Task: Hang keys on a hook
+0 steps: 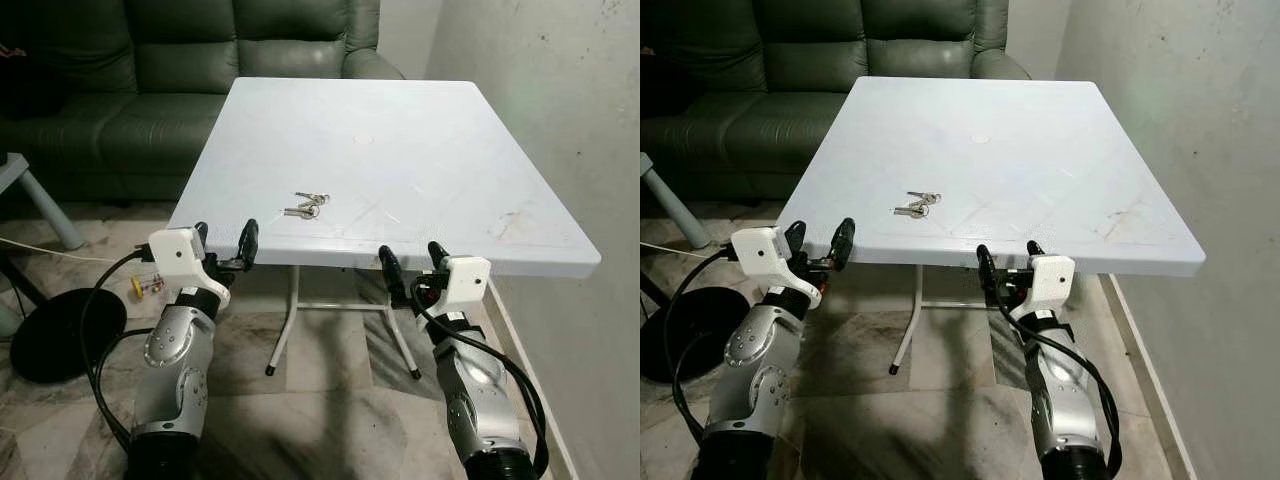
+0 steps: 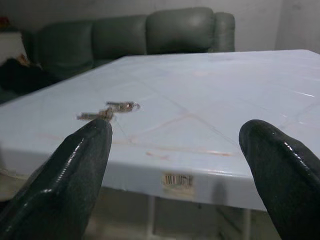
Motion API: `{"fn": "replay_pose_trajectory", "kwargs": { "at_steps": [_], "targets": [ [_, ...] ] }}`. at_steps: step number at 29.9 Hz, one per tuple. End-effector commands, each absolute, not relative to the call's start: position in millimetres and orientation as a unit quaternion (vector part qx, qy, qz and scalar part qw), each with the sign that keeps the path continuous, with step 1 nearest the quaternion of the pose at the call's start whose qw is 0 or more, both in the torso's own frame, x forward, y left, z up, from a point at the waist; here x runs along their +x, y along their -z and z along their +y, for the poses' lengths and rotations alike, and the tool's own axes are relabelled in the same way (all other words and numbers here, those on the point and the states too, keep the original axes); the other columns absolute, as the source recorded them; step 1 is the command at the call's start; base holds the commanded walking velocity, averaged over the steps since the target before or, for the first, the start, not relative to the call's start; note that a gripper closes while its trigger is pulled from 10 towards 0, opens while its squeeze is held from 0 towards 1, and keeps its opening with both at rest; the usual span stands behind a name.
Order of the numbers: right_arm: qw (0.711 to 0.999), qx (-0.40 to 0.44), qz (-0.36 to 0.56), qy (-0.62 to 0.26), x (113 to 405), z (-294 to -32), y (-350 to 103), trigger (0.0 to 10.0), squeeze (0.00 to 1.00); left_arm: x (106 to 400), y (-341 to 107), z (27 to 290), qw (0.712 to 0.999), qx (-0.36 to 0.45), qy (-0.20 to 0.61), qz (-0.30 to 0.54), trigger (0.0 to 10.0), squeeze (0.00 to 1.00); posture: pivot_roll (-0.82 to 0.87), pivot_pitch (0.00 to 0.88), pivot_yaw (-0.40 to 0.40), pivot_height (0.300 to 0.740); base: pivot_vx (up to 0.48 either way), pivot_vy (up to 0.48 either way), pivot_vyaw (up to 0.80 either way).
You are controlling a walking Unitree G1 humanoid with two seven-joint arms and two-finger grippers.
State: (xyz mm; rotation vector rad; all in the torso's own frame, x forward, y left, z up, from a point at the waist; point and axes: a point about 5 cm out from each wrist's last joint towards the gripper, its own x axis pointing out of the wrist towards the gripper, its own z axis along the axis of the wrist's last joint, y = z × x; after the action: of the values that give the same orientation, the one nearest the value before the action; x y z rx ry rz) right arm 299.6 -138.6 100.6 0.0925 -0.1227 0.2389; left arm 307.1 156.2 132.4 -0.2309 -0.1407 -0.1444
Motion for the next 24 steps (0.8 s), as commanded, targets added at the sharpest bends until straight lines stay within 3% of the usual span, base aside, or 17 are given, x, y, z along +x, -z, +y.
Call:
{"fn": "replay_pose_trajectory", "kwargs": {
  "at_steps": [1,24],
  "targets": [
    [0.988,0.037,-0.068,-0.132,299.5,-136.6,-106.1,10.0,0.00,305.7,-131.8,154.3,0.990,-0.102,0.073,-0.061,10.0,0.00,0.03,0.000,-0.010,0.740,0.000,0.000,0.00],
    [0.988,-0.020,-0.059,-0.141,303.5,-146.5,-113.1,10.0,0.00,312.5,-141.7,150.8,0.988,-0.121,0.071,-0.058,10.0,0.00,0.03,0.000,-0.020,0.740,0.000,0.000,0.00]
  ]
}}
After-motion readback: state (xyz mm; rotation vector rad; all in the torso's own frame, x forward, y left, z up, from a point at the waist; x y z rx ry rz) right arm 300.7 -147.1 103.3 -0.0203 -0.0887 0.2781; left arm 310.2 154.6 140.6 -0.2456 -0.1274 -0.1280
